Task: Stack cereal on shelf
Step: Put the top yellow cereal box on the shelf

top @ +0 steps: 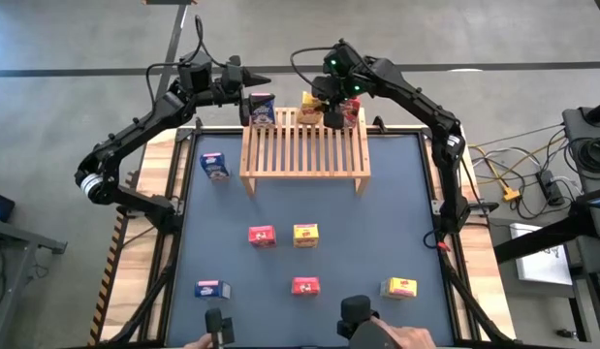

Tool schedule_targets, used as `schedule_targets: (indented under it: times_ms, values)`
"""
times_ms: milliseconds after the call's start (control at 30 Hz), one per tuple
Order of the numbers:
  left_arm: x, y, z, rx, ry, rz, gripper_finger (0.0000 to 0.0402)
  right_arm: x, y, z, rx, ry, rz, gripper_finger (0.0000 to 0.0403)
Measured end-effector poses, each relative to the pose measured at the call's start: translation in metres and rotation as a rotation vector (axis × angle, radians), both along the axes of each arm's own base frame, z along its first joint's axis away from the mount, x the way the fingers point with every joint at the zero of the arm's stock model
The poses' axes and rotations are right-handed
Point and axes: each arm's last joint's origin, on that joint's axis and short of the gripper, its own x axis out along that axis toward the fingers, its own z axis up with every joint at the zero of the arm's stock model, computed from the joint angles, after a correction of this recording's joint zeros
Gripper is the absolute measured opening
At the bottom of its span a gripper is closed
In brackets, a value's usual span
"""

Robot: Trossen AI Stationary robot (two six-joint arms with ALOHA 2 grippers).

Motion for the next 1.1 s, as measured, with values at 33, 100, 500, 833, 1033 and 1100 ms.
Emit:
schedule_targets:
  times_ms: [33,100,500,833,1033,1100]
  values:
    - [0.0,0.0,0.0,0.0,0.0,0.0,0.0222,0.0001,-0.0001,-0.0002,0.0,0.0,0.0,0.0159]
    - [0.0,0.0,0.0,0.0,0.0,0.0,0.0222,0.0004,-0.0001,-0.0004,0.0,0.001,0.001,0.0159]
    - [0.0,0.0,0.0,0.0,0.0,0.0,0.0222,0.0013,-0.001,0.0004,-0.01,-0.011,-0.001,0.0188]
    - [0.0001,0.0001,-0.0009,-0.009,0.001,0.001,0.0222,0.0017,-0.0013,0.0008,-0.012,-0.018,-0.003,0.0194]
    - [0.0001,0.0001,-0.0009,-0.01,0.0,0.001,0.0222,0.0021,-0.0016,0.0012,-0.011,-0.025,-0.007,0.0189]
    - [0.0001,0.0001,-0.0009,-0.01,0.001,0.001,0.0222,0.0021,-0.0016,0.0012,-0.013,-0.024,-0.005,0.0182]
